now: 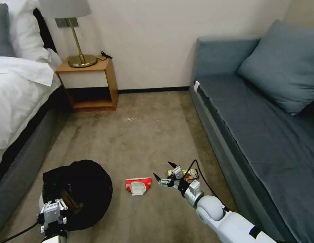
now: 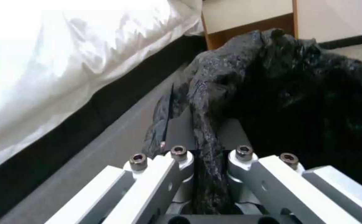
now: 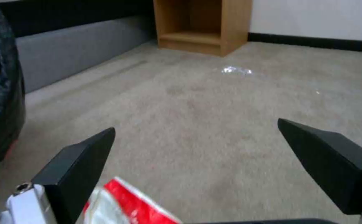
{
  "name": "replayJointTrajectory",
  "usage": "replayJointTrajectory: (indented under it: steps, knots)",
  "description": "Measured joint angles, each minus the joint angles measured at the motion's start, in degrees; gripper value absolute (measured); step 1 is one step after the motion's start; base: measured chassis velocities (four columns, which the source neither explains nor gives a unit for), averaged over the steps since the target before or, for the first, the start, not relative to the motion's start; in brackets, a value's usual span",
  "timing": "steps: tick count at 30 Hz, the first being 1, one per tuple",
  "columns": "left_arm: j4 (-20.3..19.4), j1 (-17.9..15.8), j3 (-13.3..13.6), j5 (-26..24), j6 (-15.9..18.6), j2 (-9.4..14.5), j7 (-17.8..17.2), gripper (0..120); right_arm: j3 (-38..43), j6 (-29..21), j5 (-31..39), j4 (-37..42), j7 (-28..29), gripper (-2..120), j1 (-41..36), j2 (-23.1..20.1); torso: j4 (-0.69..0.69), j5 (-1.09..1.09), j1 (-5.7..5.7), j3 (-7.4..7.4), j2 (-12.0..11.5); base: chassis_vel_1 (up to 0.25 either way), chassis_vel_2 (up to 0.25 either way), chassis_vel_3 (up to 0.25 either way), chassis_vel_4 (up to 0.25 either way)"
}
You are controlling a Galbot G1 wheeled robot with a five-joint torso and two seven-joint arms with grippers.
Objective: Pick up the trash bin, then pick up the garbage on the floor and place it into the trash bin.
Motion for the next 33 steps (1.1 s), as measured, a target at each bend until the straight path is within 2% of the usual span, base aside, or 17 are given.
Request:
replayJointTrajectory:
  steps: [7,9,11,13,15,19,26,33]
  knots:
    - [0.07,-0.47,-0.29,-0.95,0.35,0.00,-0.04,5,-0.81,1.29,0.96,-1.32,-6.19,100,1.37,-0.10,0.00,0.00,0.00,0.00,0.00,-0.114,0.120,0.116,-0.113]
    - [0.08,-0.65,-0.35,-1.36,0.71,0.00,-0.08,5,-1.67,1.03,2.68,-2.06,-13.83,100,3.14,-0.34,-0.01,0.00,0.01,0.01,0.00,-0.095,0.078,0.089,-0.084]
    - [0.08,-0.70,-0.41,-1.53,0.79,0.00,-0.08,5,-2.47,0.26,3.00,-3.03,-18.82,100,5.11,-0.28,-0.01,0.00,0.01,0.01,0.00,-0.044,0.056,0.056,-0.061]
    - [0.08,-0.70,-0.41,-1.56,0.81,0.00,-0.08,5,-2.61,0.10,3.01,-3.26,-19.72,100,5.55,-0.23,-0.01,0.00,0.01,0.01,0.00,-0.028,0.046,0.032,-0.053]
    - [0.12,-0.74,-0.48,-1.76,0.87,0.00,-0.08,5,-3.81,-1.86,3.01,-5.09,-26.70,100,9.24,0.45,0.00,0.00,0.00,0.00,0.00,0.000,0.000,0.000,0.000]
    - [0.42,-0.84,-0.59,-1.99,0.91,0.01,-0.09,5,-5.56,-4.84,2.66,-7.82,-32.13,100,14.32,1.83,0.01,-0.02,0.00,0.00,0.00,0.000,0.000,0.000,0.000]
    - [0.45,-0.79,-1.05,-2.71,0.94,0.17,-0.09,5,-9.93,-5.47,-1.73,-16.88,-32.74,100,21.02,6.76,0.00,0.00,0.01,0.00,0.00,0.000,0.000,0.000,0.000]
    - [0.51,-0.82,-1.11,-2.95,1.22,0.20,-0.07,5,-11.57,-3.06,-10.89,-30.35,-33.38,100,24.51,14.02,0.00,-0.02,0.00,0.01,0.00,0.000,0.000,0.000,0.000]
